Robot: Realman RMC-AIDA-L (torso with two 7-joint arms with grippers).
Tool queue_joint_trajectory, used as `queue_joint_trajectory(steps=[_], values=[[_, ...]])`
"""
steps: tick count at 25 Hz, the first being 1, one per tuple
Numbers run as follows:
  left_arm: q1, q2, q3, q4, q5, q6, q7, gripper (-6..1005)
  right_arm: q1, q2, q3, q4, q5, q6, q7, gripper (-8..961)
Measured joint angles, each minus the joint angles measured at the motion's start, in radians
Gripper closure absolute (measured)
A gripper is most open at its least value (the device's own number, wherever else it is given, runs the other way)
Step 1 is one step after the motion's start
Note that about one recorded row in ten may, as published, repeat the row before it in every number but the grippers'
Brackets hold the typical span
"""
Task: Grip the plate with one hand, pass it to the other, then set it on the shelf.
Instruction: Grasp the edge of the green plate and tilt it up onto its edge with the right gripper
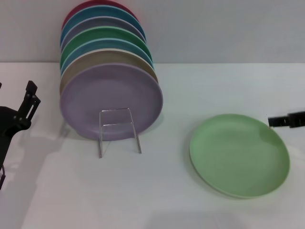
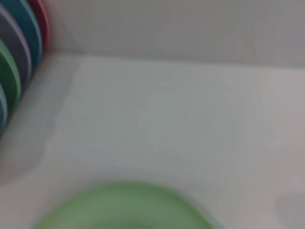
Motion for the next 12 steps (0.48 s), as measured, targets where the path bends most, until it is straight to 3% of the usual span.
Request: queue_joint_trajectory(steps=[12], values=[[-0.007,-0.001,0.000,-0.002,-0.006,0.000,0.000,190,0.095,-0.007,0.022,-0.050,-0.178,0.159,0.074,364]])
